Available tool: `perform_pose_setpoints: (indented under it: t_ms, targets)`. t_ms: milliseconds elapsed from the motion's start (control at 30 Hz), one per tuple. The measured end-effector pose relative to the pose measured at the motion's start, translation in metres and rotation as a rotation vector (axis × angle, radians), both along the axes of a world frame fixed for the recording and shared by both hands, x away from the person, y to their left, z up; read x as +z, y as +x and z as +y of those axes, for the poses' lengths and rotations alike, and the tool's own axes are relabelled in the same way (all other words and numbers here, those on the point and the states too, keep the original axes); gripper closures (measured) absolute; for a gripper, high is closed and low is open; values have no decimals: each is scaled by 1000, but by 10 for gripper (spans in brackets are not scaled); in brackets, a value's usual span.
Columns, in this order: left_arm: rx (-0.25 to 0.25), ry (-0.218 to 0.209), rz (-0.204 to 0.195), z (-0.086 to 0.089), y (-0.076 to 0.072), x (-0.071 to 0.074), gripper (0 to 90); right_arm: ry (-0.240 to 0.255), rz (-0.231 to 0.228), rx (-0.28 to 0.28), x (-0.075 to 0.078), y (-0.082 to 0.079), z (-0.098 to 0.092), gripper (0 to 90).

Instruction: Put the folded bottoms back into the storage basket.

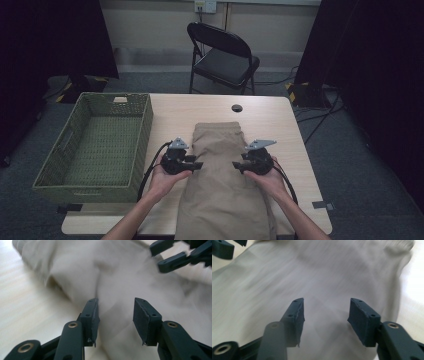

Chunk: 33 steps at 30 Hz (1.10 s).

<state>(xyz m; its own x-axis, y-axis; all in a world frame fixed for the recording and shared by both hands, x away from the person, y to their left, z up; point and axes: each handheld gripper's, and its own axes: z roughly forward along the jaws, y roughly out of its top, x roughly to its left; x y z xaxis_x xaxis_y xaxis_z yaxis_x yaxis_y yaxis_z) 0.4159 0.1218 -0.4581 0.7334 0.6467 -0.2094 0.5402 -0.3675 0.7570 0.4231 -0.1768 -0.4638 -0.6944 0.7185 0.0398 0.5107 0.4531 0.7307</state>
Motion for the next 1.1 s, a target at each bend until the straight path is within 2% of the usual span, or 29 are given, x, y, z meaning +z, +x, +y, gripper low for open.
perform_pose_setpoints:
  t_ms: [33,67,100,233,267,367,433,500,600,700,800,867,967,1033,1100]
  targets:
    - [20,-1,-1,-8,12,-6,562,5,4,-10,-2,9,3,477]
    - [18,11,6,-10,15,-9,562,-2,9,-11,-4,12,4,479]
    - [13,48,7,-14,18,-15,562,-13,9,-18,-6,15,6,484]
    - [8,99,32,-19,20,-33,562,-59,48,4,-22,19,10,510]
    - [7,102,19,-18,17,-35,561,-69,53,15,-24,17,10,509]
    - [11,80,22,-16,14,-36,561,-44,76,32,-25,12,6,508]
    - [-8,90,21,-16,9,-36,560,-31,95,40,-25,8,2,497]
    - [-27,93,26,-16,2,-35,560,-50,92,59,-25,2,-1,495]
    - [-51,93,42,-16,-11,-34,560,-69,67,78,-25,-12,-1,487]
    - [-96,127,87,-17,-22,-29,560,-94,72,104,-24,-28,0,485]
    - [-115,81,84,-13,-29,-22,561,-115,78,112,-22,-41,1,489]
    - [-86,33,54,-10,-23,-11,561,-107,82,119,-22,-47,0,486]
    - [-59,7,15,-11,-7,2,561,-78,104,115,-19,-40,-2,478]
    - [-53,-7,-10,-15,1,6,560,-39,67,69,-9,-32,-3,458]
    - [-36,9,2,-20,13,0,558,5,40,41,2,-22,-3,456]
